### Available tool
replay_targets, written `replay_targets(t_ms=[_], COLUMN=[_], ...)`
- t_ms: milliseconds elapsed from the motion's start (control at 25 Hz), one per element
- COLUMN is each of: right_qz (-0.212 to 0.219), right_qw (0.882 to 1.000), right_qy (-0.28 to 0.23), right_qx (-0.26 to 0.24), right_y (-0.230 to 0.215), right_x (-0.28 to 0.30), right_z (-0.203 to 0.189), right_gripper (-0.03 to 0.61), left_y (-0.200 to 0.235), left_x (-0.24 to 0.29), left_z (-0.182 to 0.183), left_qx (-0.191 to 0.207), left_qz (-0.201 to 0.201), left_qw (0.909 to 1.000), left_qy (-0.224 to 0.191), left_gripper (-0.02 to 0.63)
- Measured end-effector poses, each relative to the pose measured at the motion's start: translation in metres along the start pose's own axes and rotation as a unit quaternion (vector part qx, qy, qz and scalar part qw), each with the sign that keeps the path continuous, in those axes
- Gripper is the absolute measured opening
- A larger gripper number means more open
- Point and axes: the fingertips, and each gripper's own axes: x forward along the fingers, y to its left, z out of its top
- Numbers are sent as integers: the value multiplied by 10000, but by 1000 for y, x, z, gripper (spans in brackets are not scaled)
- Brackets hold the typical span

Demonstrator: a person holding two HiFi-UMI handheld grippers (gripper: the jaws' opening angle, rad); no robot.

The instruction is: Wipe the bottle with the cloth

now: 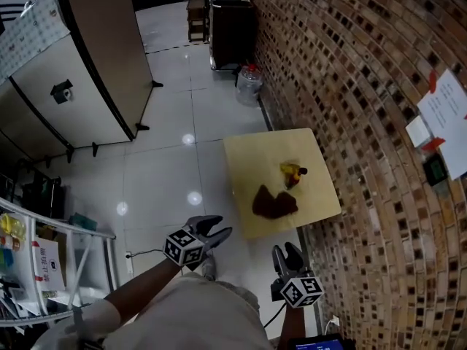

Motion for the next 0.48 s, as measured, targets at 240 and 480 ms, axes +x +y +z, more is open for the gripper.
replay_targets(t_ms=[240,480], right_qz=[-391,-518], right_qw=[9990,9972], right_qy=[195,538], right_qx=[-36,-37], right_y=[-22,-63], right_x=[35,65], right_z=[-9,-14], right_gripper=[195,216], left_y=[26,38], left_x=[19,61], left_z=[18,31], left_qx=[114,226], left_qz=[-264,-366], left_qw=[9996,9988], left_qy=[69,243], left_gripper=[210,210])
